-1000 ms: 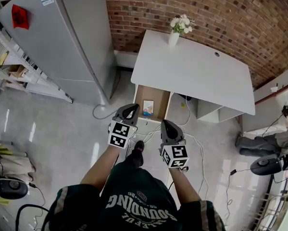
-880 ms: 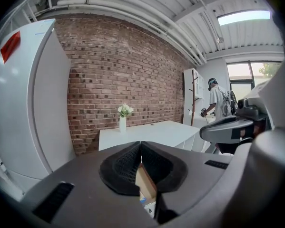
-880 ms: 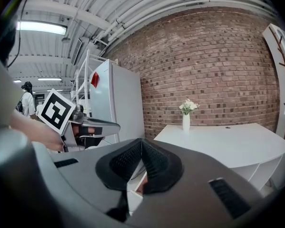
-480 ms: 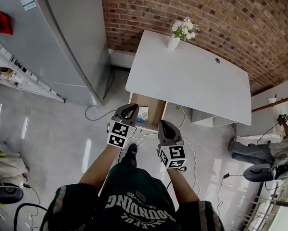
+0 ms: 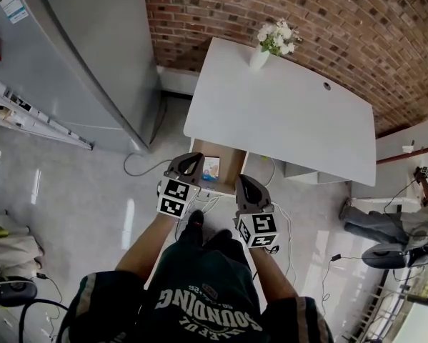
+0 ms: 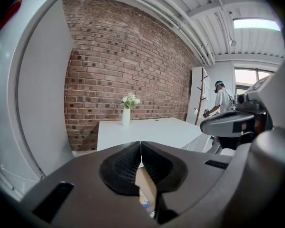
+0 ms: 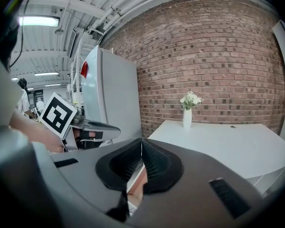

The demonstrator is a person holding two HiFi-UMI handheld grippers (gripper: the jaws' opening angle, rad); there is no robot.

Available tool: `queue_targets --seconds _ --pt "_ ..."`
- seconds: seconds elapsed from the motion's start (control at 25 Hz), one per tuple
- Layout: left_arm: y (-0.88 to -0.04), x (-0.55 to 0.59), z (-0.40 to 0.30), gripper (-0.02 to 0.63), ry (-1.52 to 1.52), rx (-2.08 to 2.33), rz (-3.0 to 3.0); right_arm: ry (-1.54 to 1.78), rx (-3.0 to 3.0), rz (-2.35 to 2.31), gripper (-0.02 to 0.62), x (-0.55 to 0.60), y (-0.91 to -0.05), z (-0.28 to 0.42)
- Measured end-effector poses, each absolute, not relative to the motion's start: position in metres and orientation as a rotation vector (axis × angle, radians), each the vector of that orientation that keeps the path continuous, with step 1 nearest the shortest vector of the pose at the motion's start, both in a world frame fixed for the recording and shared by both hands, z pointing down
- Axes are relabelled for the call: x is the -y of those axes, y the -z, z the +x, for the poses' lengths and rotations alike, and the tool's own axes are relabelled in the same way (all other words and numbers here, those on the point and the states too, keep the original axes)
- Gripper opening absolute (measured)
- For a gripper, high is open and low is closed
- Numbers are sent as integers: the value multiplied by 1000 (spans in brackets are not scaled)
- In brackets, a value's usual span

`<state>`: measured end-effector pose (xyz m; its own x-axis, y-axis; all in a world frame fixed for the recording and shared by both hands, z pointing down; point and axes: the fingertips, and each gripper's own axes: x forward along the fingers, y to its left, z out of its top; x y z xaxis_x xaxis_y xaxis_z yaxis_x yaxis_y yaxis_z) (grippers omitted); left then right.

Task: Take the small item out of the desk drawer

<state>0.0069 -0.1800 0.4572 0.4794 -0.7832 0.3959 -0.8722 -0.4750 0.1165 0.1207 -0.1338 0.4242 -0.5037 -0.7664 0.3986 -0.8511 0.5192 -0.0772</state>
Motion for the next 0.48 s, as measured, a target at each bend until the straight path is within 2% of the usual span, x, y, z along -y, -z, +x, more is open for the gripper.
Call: queue_targets --seconds 0.48 --pt "-492 195 22 18 -476 1430 2348 -412 2472 1313 25 163 -441 142"
